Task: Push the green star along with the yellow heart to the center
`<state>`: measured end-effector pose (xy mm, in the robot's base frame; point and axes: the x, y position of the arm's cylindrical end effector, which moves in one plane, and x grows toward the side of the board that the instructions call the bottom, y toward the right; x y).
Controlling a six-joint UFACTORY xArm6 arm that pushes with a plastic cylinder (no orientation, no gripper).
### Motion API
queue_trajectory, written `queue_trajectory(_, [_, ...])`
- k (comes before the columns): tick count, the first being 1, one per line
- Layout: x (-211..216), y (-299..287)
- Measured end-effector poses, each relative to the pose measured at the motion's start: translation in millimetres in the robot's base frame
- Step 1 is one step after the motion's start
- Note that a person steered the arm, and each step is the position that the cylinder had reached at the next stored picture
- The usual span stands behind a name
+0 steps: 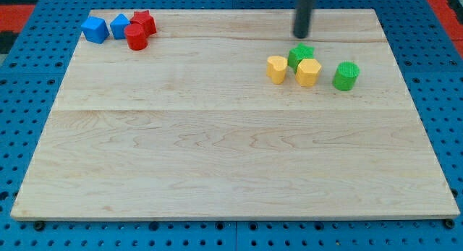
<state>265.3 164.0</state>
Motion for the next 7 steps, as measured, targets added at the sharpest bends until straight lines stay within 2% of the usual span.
queue_trajectory(1, [15.8,55.1])
queue_trajectory(2, [38.4,53.5])
queue_trajectory(5, [63.4,-48.2])
queue_trajectory(7, [49.4,-86.6])
